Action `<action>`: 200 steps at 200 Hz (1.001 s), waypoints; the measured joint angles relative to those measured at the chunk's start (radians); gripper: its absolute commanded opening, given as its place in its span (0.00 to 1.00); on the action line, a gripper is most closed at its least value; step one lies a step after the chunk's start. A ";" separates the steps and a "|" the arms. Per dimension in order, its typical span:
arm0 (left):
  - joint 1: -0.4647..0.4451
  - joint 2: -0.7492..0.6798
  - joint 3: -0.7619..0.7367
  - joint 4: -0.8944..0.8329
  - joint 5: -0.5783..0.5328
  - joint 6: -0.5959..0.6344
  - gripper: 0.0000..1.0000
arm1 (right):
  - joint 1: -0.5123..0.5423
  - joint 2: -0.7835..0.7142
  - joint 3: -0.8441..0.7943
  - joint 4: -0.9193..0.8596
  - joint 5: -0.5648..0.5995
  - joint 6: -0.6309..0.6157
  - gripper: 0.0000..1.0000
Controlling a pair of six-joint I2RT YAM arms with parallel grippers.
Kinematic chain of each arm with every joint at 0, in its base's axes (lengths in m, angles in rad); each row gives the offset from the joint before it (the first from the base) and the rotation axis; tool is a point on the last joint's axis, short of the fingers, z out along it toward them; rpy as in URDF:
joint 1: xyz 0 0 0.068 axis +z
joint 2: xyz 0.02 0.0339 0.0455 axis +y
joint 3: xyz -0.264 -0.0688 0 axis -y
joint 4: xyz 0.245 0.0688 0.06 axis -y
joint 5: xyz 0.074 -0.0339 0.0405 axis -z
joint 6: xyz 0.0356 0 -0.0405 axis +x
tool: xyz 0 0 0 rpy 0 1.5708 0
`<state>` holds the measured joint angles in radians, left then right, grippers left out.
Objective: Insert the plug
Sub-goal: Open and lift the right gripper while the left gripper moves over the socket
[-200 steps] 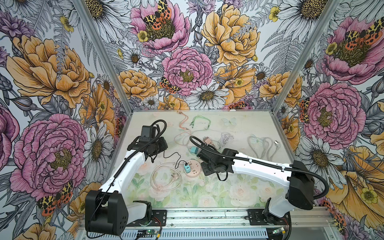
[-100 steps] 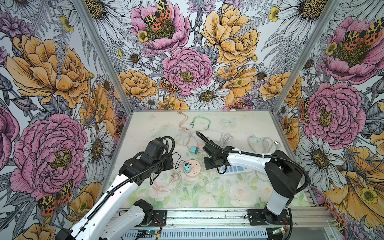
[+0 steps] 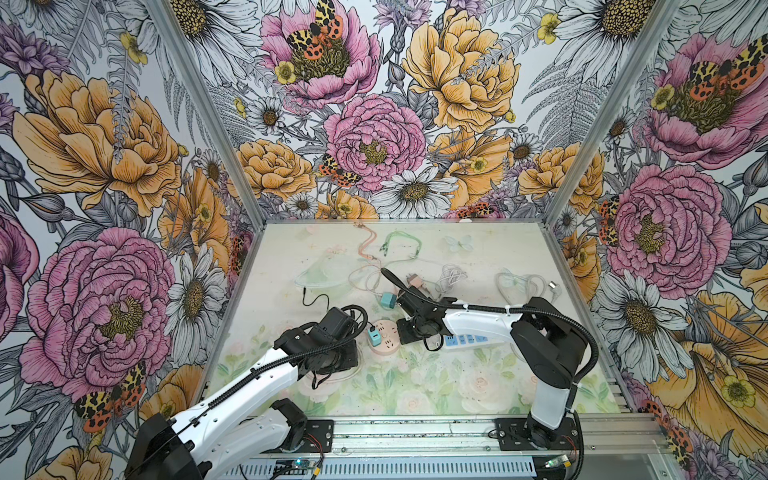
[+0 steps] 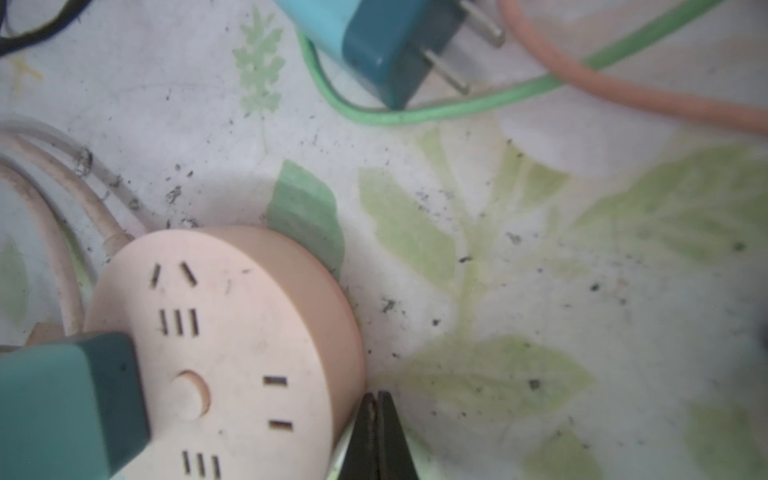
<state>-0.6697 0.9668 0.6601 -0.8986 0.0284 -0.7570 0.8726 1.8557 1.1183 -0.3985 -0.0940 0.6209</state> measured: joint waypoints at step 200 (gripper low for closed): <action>-0.134 0.149 -0.123 0.076 -0.077 -0.204 0.10 | 0.043 -0.022 -0.042 0.045 -0.040 0.075 0.00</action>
<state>-0.8036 1.1160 0.5373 -0.8227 -0.0486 -0.9607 0.9161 1.8336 1.0760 -0.3534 -0.1341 0.6956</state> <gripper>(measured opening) 0.097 0.048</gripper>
